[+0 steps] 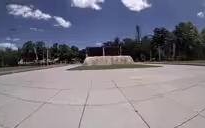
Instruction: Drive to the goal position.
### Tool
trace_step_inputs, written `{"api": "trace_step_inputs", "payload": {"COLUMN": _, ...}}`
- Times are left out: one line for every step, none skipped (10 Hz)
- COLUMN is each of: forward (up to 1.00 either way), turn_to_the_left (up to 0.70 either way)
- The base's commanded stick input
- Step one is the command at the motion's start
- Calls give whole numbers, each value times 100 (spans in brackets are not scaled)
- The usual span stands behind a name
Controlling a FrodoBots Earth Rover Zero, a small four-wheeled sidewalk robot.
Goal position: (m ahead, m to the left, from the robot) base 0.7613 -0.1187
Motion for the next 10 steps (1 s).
{"api": "trace_step_inputs", "payload": {"forward": 50, "turn_to_the_left": -50}}
{"api": "trace_step_inputs", "payload": {"forward": 50, "turn_to_the_left": -50}}
{"api": "trace_step_inputs", "payload": {"forward": 50, "turn_to_the_left": -50}}
{"api": "trace_step_inputs", "payload": {"forward": 50, "turn_to_the_left": -50}}
{"api": "trace_step_inputs", "payload": {"forward": 50, "turn_to_the_left": -50}}
{"api": "trace_step_inputs", "payload": {"forward": 50, "turn_to_the_left": -42}}
{"api": "trace_step_inputs", "payload": {"forward": 50, "turn_to_the_left": -30}}
{"api": "trace_step_inputs", "payload": {"forward": 50, "turn_to_the_left": -18}}
{"api": "trace_step_inputs", "payload": {"forward": 50, "turn_to_the_left": -6}}
{"api": "trace_step_inputs", "payload": {"forward": 50, "turn_to_the_left": 0}}
